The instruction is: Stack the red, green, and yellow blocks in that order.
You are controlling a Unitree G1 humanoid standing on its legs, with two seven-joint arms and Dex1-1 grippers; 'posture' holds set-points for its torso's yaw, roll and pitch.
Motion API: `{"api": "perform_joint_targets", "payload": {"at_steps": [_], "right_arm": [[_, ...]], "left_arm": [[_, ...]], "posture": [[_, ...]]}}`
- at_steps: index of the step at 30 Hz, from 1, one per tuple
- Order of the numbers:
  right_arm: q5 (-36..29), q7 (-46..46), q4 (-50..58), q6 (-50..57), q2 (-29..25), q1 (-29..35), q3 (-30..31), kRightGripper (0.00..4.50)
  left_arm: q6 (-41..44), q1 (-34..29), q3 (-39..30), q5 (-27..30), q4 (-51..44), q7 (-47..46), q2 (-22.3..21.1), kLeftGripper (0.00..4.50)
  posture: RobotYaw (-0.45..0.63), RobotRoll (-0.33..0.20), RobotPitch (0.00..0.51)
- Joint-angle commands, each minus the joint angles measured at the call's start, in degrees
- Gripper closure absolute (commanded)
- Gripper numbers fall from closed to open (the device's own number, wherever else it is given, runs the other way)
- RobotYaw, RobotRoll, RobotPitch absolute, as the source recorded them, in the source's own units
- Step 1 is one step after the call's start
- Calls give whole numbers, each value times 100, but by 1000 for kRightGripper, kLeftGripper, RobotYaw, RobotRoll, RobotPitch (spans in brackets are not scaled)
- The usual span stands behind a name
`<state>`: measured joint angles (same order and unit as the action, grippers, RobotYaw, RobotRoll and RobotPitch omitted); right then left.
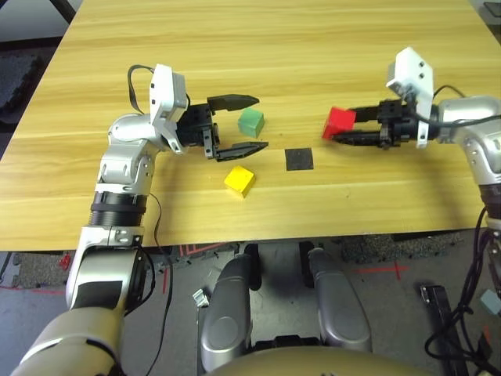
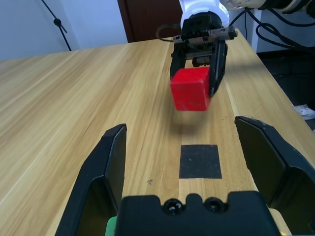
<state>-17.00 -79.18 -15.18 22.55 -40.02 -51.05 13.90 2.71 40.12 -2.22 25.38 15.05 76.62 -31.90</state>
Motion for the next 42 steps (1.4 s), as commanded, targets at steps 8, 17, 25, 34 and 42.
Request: {"api": "perform_joint_targets", "payload": {"at_steps": [8,17,25,34,42], "right_arm": [[806,-600,-1127,-1713,557,-341,424,2450],[1114,-336,-1672,-2219,989,-406,338,2450],[1257,-165,-2002,-2393,1116,-358,290,2450],[1310,-53,-2179,-2534,1257,-285,295,2450],[1385,20,-2413,-2671,1404,-347,289,2450]], "left_arm": [[79,-224,-36,33,-339,-106,-113,0],[155,-290,-48,59,-479,-210,-128,0],[158,-199,-13,47,-397,-197,-97,0],[209,-182,18,55,-432,-192,-51,0],[261,-221,-6,59,-501,-226,-68,0]], "posture": [[274,30,247],[289,35,248],[283,39,253],[283,46,265],[300,50,267]]}}
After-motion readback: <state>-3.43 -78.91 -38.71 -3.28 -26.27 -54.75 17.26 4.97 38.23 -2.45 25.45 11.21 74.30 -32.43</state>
